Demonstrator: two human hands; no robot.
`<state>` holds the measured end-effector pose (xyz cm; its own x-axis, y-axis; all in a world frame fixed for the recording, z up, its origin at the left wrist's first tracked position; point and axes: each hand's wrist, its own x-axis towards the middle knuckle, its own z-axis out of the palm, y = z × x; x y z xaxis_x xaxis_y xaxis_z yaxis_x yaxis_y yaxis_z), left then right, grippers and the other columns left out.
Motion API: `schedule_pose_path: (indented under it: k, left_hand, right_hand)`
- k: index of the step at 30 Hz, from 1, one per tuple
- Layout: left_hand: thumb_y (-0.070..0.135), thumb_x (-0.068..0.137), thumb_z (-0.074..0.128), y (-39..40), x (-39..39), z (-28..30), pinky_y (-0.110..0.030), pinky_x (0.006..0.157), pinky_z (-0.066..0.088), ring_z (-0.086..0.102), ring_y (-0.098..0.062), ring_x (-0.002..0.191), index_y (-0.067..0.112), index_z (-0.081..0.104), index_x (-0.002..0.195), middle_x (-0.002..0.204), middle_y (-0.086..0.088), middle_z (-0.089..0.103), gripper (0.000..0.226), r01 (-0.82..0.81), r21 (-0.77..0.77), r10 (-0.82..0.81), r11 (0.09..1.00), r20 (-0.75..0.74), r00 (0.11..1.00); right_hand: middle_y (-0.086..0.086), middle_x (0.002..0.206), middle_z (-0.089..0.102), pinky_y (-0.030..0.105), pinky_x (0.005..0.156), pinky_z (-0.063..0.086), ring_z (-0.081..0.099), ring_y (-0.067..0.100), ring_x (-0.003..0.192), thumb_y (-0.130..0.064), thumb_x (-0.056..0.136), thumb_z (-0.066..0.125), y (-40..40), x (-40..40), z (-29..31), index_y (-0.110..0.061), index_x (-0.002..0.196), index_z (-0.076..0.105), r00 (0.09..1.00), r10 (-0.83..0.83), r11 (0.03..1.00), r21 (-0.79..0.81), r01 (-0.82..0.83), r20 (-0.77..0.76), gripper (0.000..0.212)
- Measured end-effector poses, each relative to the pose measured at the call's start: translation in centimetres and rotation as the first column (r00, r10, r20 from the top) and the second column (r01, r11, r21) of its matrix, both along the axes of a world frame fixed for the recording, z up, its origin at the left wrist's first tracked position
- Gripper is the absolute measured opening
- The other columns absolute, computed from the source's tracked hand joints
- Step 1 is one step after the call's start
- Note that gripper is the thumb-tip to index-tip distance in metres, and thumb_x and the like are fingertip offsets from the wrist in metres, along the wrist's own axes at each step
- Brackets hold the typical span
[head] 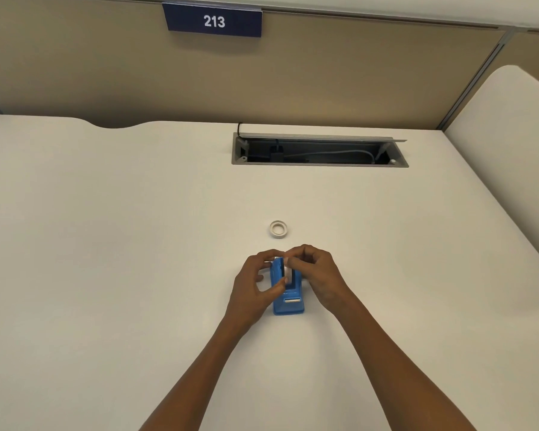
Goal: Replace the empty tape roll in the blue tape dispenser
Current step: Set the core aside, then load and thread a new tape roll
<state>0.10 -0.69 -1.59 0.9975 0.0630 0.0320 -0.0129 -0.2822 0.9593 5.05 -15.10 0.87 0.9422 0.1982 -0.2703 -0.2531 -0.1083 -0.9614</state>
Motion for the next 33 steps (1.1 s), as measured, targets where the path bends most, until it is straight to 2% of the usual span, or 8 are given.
schedule_pose_path:
  k: [6, 9, 12, 15, 18, 22, 28, 33]
  left_hand:
    - [0.026, 0.077, 0.07, 0.1, 0.0, -0.4, -0.002, 0.077, 0.042, 0.052, 0.012, 0.101, 0.054, 0.043, 0.106, 0.112, 0.027, 0.051, 0.049, -0.008, 0.008, 0.008, 1.0, -0.008, 1.0]
    - [0.024, 0.08, 0.069, 0.0, 0.0, -0.6, -0.002, 0.078, 0.041, 0.051, 0.011, 0.103, 0.053, 0.042, 0.108, 0.114, 0.024, 0.052, 0.049, -0.01, 0.028, 0.01, 1.0, -0.007, 1.0]
    - [0.027, 0.081, 0.066, 0.0, -0.2, -0.5, -0.001, 0.079, 0.04, 0.049, 0.014, 0.103, 0.054, 0.042, 0.105, 0.112, 0.024, 0.052, 0.043, -0.014, 0.04, 0.015, 0.999, -0.003, 1.0]
    - [0.035, 0.078, 0.059, -0.1, -0.1, -0.2, -0.002, 0.077, 0.041, 0.05, 0.015, 0.101, 0.057, 0.044, 0.1, 0.108, 0.027, 0.052, 0.035, -0.021, 0.035, 0.021, 0.999, 0.001, 1.0]
    - [0.036, 0.079, 0.06, 0.0, -0.1, -0.1, -0.003, 0.074, 0.043, 0.051, 0.016, 0.098, 0.056, 0.045, 0.098, 0.106, 0.025, 0.053, 0.032, -0.031, 0.016, 0.031, 0.999, -0.006, 1.0]
    - [0.028, 0.084, 0.064, 0.0, -0.2, -0.3, -0.001, 0.076, 0.042, 0.051, 0.014, 0.099, 0.056, 0.044, 0.103, 0.109, 0.024, 0.053, 0.04, -0.029, -0.002, 0.029, 1.0, -0.008, 1.0]
    - [0.034, 0.077, 0.065, -0.1, -0.2, -0.1, -0.003, 0.077, 0.043, 0.053, 0.01, 0.1, 0.06, 0.046, 0.102, 0.109, 0.025, 0.053, 0.04, -0.026, -0.012, 0.026, 1.0, 0.014, 1.0]
    - [0.027, 0.08, 0.068, 0.1, -0.1, -0.2, -0.005, 0.074, 0.045, 0.055, 0.003, 0.096, 0.06, 0.046, 0.096, 0.105, 0.025, 0.051, 0.043, -0.015, 0.004, 0.015, 1.0, 0.02, 1.0]
  right_hand:
    - [0.006, 0.085, 0.068, 0.024, 0.076, 0.048, 0.062, 0.017, 0.084, -0.007, 0.085, 0.061, 0.2, 0.2, 0.1, -0.009, 0.084, 0.069, 0.999, -0.022, 1.0, 0.012, 0.022, -0.023, 0.008]
    - [0.004, 0.094, 0.071, 0.022, 0.074, 0.051, 0.064, 0.016, 0.092, -0.013, 0.088, 0.06, 0.0, -0.3, 0.1, -0.012, 0.093, 0.068, 1.0, -0.021, 0.999, 0.042, 0.021, 0.008, 0.01]
    - [0.007, 0.104, 0.069, 0.031, 0.079, 0.051, 0.064, 0.02, 0.099, -0.007, 0.093, 0.048, -1.0, -1.0, 0.1, -0.01, 0.096, 0.064, 0.997, 0.036, 0.997, 0.069, -0.041, 0.075, 0.016]
    - [0.005, 0.11, 0.068, 0.021, 0.084, 0.051, 0.062, 0.016, 0.107, 0.003, 0.09, 0.044, -1.5, -1.4, 0.0, -0.007, 0.1, 0.067, 0.984, 0.093, 0.996, -0.021, -0.091, 0.153, 0.027]
    - [0.007, 0.114, 0.066, 0.009, 0.084, 0.048, 0.06, 0.013, 0.109, 0.007, 0.088, 0.046, -1.3, -1.7, 0.0, -0.006, 0.106, 0.067, 0.969, 0.104, 0.993, -0.082, -0.088, 0.222, 0.031]
    - [0.003, 0.12, 0.061, 0.005, 0.082, 0.047, 0.055, 0.008, 0.111, 0.005, 0.088, 0.048, -1.3, -1.9, -0.4, -0.009, 0.114, 0.065, 0.964, 0.108, 0.986, -0.147, -0.074, 0.243, 0.033]
    - [-0.003, 0.12, 0.059, 0.004, 0.079, 0.048, 0.055, 0.008, 0.11, -0.006, 0.09, 0.054, -1.3, -1.7, -0.9, -0.018, 0.116, 0.063, 0.967, 0.126, 0.977, -0.197, -0.083, 0.222, 0.03]
    - [-0.009, 0.117, 0.061, 0.015, 0.082, 0.05, 0.056, 0.004, 0.111, -0.014, 0.083, 0.067, -1.3, -1.6, -0.5, -0.032, 0.107, 0.064, 0.974, 0.131, 0.981, -0.167, -0.1, 0.187, 0.03]
